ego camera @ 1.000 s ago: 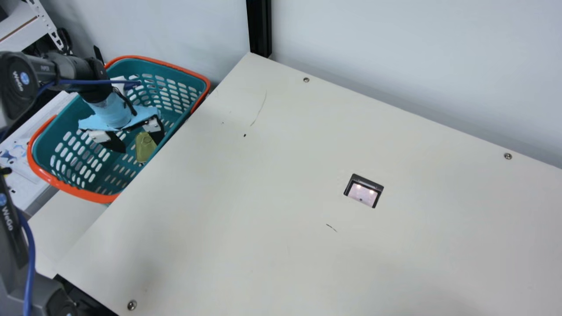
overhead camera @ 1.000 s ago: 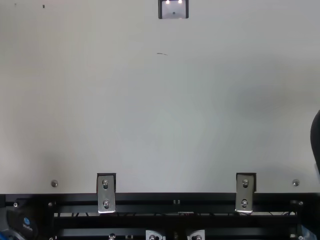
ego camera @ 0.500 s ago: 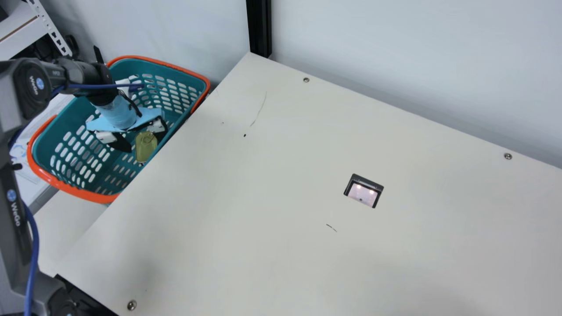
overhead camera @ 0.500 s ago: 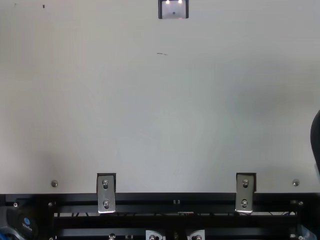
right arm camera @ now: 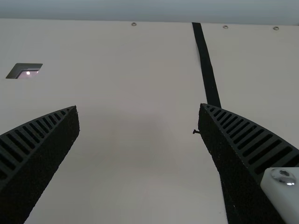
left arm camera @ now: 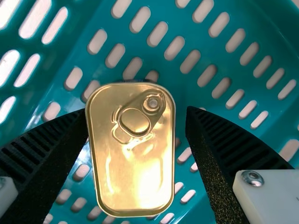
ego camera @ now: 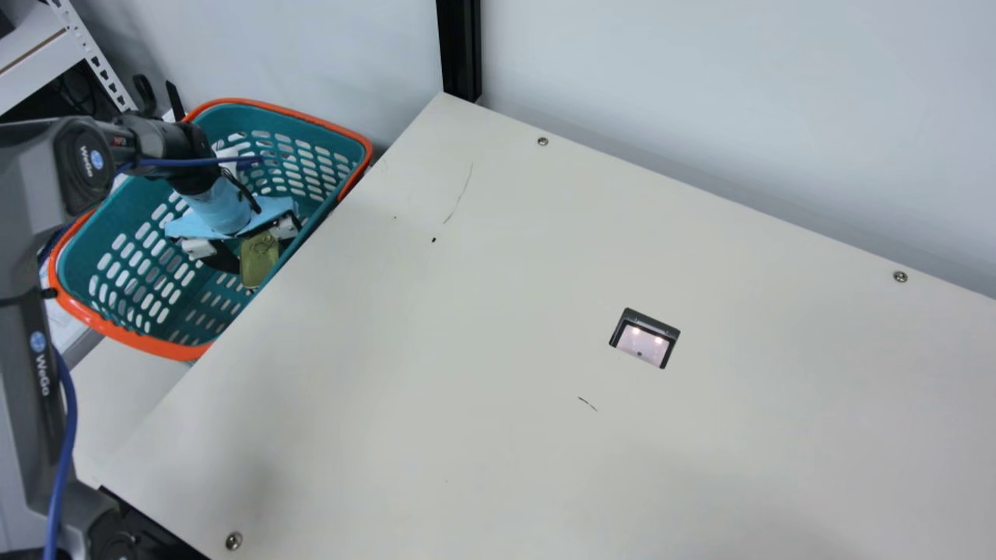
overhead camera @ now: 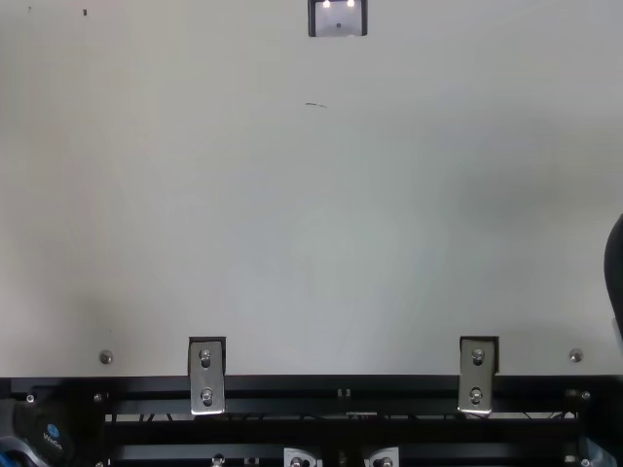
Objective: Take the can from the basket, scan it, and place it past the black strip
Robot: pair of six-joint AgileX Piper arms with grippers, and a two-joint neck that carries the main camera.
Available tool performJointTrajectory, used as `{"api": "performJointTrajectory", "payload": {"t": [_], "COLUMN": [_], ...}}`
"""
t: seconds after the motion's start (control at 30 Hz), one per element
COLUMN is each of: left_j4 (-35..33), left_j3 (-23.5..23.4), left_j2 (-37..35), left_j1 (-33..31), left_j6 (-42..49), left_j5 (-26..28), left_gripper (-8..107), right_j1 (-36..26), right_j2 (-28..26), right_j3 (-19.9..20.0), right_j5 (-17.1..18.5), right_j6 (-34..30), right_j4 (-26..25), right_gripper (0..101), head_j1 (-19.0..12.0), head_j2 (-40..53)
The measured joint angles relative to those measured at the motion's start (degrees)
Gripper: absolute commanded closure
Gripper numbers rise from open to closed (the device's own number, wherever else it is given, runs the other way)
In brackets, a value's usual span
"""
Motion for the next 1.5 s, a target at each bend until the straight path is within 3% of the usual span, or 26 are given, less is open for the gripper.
{"api": "performJointTrajectory", "payload": {"t": [0.2, 0.23, 0.47, 0.7, 0.93, 1.2, 1.5], "left_j4": [-0.34, -0.39, -3.06, -6.95, -13.69, -22.88, -29.32], "left_j3": [-1.47, -1.72, -2.54, 0.8, 6.88, 12.94, 14.98], "left_j2": [1.61, 1.99, 2.33, -2.71, -12.16, -25.68, -40.01], "left_j1": [0.0, 0.0, 0.11, 0.63, 1.59, 2.96, 4.97], "left_j6": [0.12, 0.39, 3.25, 8.64, 16.78, 28.15, 37.47], "left_j5": [-0.07, -0.2, -0.2, -2.36, -5.5, -5.41, -3.54], "left_gripper": [9, 89, 89, 89, 89, 89, 89], "right_j1": [0.0, 0.0, 0.0, 0.0, 0.0, 0.0, 0.0], "right_j2": [0.0, 0.0, 0.0, 0.0, 0.0, 0.0, 0.0], "right_j3": [0.0, 0.0, 0.0, 0.0, 0.0, 0.0, 0.0], "right_j5": [0.0, 0.0, 0.0, 0.0, 0.0, 0.0, 0.0], "right_j6": [0.0, 0.0, 0.0, 0.0, 0.0, 0.0, 0.0], "right_j4": [0.0, 0.0, 0.0, 0.0, 0.0, 0.0, 0.0], "right_gripper": [0, 0, 0, 0, 0, 0, 0], "head_j1": [0.29, 0.0, 0.0, 0.29, 0.0, 0.29, 0.0], "head_j2": [0.0, 0.0, 0.0, 0.0, 0.0, 0.0, 0.0]}}
